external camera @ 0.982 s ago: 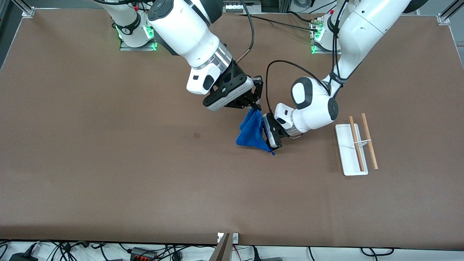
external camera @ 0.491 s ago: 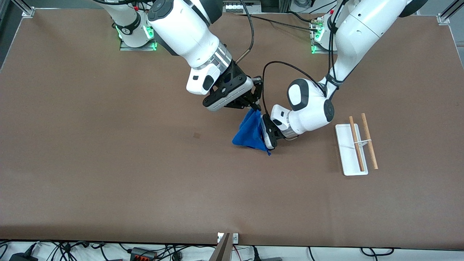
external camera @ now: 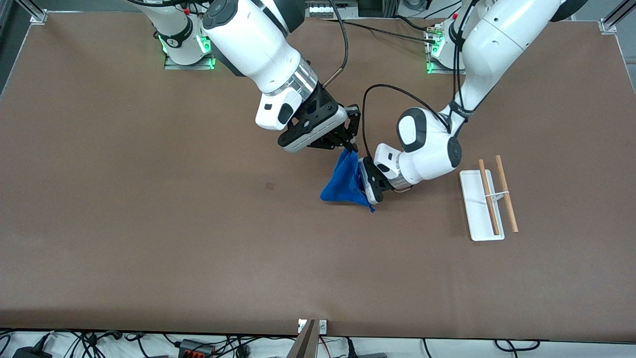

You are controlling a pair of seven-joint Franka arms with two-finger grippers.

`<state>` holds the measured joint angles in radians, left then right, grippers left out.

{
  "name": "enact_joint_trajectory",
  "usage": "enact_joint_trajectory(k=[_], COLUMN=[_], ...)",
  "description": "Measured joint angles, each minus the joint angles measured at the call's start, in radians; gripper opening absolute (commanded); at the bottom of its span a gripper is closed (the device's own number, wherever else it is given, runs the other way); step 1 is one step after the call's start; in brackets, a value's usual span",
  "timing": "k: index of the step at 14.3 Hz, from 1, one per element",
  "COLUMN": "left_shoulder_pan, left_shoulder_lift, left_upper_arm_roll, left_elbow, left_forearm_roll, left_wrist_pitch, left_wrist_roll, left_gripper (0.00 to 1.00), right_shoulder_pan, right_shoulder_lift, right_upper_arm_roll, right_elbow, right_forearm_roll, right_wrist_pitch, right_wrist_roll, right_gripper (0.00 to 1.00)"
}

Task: Pass towel and hang on rack
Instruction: 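Carry the towel to the rack while the right gripper releases, withdraws, then lower the towel over the wooden dowels with the left gripper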

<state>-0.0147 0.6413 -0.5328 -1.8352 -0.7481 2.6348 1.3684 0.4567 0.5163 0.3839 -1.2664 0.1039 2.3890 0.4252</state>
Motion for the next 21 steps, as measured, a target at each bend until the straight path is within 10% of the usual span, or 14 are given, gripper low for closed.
enact_joint_trajectory(k=[7,12,21], left_shoulder_pan=[0.177,0.222,0.346], left_shoulder_lift=[-0.150,-0.327,-0.350], left_upper_arm_roll=[0.023,0.075,0.096], left_elbow=[-0.084,-0.060,-0.015], left_forearm_roll=[0.015,0.412,0.812], left_wrist_pitch=[-0.262,-0.562,-0.727], left_wrist_roll=[-0.030,-0.458,-0.609], left_gripper=[0.01,0.01,0.01], right_shoulder_pan=[0.000,-0.004,-0.187], right_shoulder_lift=[-0.001,-0.044,-0.058], right_upper_arm_roll=[-0.004,-0.018,-0.209], right_elbow=[-0.014,-0.013,-0.017], right_forearm_roll=[-0.003,-0.035,-0.101], right_wrist_pitch=[-0.005,-0.135,-0.532], right_wrist_roll=[0.006,0.100,0.059], right_gripper=[1.00,1.00,1.00])
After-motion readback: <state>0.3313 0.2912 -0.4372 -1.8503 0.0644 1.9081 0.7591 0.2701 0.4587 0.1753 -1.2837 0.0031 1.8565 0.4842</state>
